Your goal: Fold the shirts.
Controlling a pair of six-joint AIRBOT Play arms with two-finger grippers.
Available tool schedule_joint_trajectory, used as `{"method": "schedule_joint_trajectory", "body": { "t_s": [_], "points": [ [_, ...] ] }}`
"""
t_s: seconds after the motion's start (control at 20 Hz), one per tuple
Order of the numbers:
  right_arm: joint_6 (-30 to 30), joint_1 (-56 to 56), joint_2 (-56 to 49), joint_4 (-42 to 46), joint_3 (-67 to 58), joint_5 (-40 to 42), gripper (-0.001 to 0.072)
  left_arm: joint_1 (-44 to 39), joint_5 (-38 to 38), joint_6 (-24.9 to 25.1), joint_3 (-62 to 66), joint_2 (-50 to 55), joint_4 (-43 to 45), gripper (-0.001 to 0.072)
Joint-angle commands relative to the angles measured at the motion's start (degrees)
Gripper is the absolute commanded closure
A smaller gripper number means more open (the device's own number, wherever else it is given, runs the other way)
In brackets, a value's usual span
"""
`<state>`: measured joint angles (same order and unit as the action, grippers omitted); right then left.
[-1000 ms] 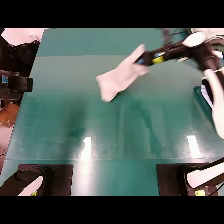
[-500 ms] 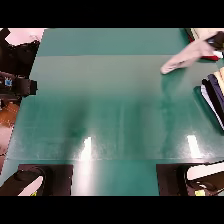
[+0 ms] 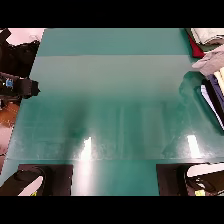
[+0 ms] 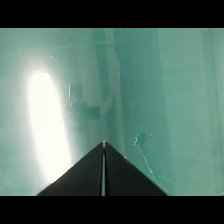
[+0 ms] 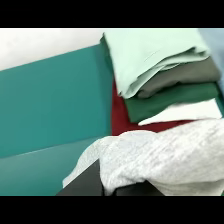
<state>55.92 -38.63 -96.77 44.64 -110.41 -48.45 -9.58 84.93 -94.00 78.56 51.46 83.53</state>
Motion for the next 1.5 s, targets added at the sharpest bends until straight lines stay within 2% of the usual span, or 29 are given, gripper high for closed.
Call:
{"method": "schedule_joint_trajectory", "body": {
  "t_s": [0.0,0.25,0.45,0.8,1.15,1.3,1.45],
  "points": [
    [-2.12,-0.57,0.04,-0.02,-1.03,3.26,0.0701,0.04,0.74,-0.74,0.07,-0.02,-0.15,0.0684],
    [-2.73,-0.61,0.22,0.09,-8.50,1.29,0.0701,0.04,0.83,-0.72,0.04,-0.02,-0.20,0.0684],
    [-2.71,-2.29,4.44,0.50,-3.26,0.87,0.0701,0.04,1.40,-0.72,0.04,-0.04,-0.20,0.0684],
    [-1.75,-9.60,11.15,1.11,1.03,-8.96,0.0700,0.04,1.25,-0.55,0.04,-0.02,-0.17,0.0684],
    [16.28,-15.96,15.61,25.53,7.41,-26.05,0.0698,0.04,1.25,-0.04,0.04,-0.04,-0.15,0.0684],
    [25.11,-18.86,17.59,34.21,12.61,-30.27,0.0697,0.04,1.29,-0.02,0.04,-0.04,-0.15,0.0684],
    [27.21,-22.36,19.23,36.37,18.97,-32.26,0.0696,0.04,1.25,1.44,0.04,-0.04,-0.15,0.0683]
  ]
}}
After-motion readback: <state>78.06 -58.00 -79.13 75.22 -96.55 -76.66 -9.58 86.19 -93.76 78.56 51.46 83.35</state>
